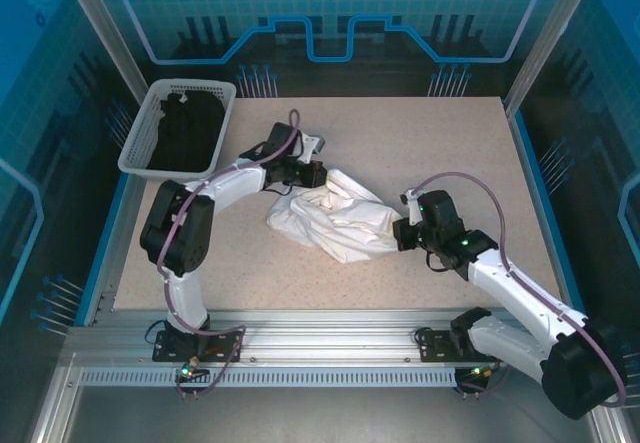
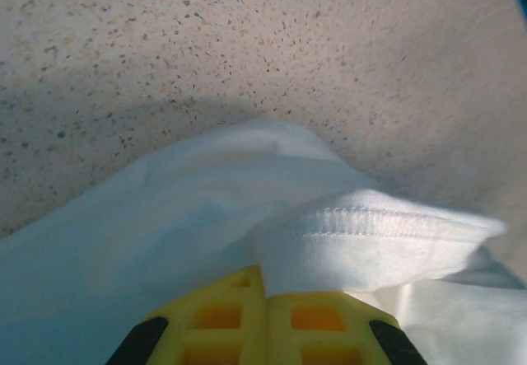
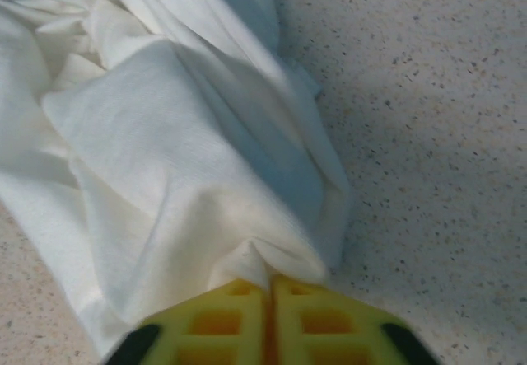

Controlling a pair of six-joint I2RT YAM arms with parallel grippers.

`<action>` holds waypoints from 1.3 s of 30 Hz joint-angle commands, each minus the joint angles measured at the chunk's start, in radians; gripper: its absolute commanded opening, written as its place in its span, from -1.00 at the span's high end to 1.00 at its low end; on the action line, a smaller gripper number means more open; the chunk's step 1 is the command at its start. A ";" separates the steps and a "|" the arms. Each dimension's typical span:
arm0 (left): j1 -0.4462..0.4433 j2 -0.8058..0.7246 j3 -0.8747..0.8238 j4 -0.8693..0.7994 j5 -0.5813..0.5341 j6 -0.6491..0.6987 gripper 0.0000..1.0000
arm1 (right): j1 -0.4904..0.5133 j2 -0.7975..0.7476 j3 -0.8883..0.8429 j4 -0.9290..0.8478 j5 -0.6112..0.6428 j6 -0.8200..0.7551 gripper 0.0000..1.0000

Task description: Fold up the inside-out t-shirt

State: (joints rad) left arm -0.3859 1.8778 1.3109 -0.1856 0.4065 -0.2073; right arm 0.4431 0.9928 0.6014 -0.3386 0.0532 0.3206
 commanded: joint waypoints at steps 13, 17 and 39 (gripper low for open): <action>0.012 -0.224 -0.089 0.076 0.196 -0.137 1.00 | 0.224 0.200 0.210 0.048 0.135 -0.270 -0.25; 0.012 -0.228 -0.084 0.060 0.188 -0.133 1.00 | 0.265 0.374 0.315 0.039 0.115 -0.310 -0.37; 0.168 -0.277 -0.131 0.088 -0.075 -0.308 1.00 | 0.059 -0.032 0.230 0.207 -0.432 -0.232 1.00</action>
State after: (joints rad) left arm -0.2203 1.5921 1.2064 -0.1062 0.4023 -0.4988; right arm 0.5453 0.9401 0.9119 -0.2020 -0.2031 0.0250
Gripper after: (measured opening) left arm 0.053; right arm 0.055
